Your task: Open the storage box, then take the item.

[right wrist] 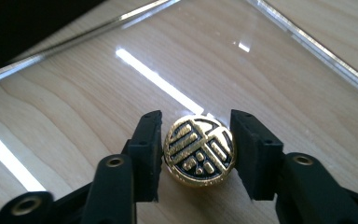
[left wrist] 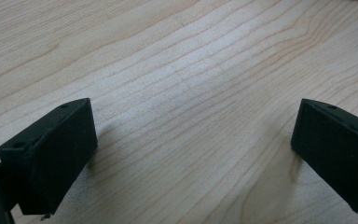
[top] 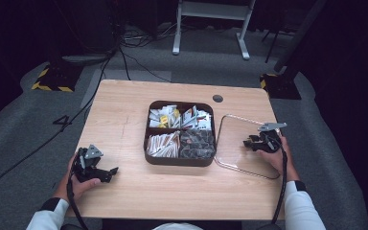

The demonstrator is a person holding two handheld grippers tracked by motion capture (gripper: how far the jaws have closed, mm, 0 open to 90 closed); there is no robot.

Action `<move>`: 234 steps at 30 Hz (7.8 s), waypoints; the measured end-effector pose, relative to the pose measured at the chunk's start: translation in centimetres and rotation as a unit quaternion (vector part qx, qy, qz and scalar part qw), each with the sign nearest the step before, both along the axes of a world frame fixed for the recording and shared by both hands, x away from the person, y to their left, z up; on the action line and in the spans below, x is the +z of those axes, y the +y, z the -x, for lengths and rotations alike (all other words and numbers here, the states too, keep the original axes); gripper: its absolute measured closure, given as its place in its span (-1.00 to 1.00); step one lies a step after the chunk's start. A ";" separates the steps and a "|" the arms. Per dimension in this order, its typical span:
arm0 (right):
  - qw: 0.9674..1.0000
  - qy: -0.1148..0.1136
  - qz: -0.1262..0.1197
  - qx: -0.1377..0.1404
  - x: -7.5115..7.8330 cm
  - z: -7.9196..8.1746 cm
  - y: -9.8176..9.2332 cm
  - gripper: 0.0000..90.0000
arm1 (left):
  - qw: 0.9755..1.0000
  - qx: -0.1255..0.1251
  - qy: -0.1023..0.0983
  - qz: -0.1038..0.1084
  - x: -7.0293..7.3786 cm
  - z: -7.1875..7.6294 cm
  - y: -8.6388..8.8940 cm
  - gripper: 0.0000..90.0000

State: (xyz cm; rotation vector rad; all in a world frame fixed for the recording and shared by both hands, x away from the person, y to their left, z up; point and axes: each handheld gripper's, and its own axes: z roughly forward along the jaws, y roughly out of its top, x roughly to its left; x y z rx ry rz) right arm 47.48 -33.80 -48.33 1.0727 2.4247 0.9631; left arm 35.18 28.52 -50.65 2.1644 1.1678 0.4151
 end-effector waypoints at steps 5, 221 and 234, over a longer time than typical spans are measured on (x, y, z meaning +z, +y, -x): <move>1.000 -0.006 -0.016 -0.011 0.6 0.1 -0.3 0.10 | 1.000 -0.001 0.000 0.000 0.0 0.0 0.0 -0.99; 0.984 -0.126 -0.048 0.115 10.4 -1.1 19.0 1.00 | 1.000 -0.004 0.000 0.000 0.0 -0.1 0.0 -0.99; 0.981 -0.129 -0.066 0.133 10.6 1.0 17.7 1.00 | 1.000 -0.005 0.000 -0.002 0.0 -0.1 0.1 -0.99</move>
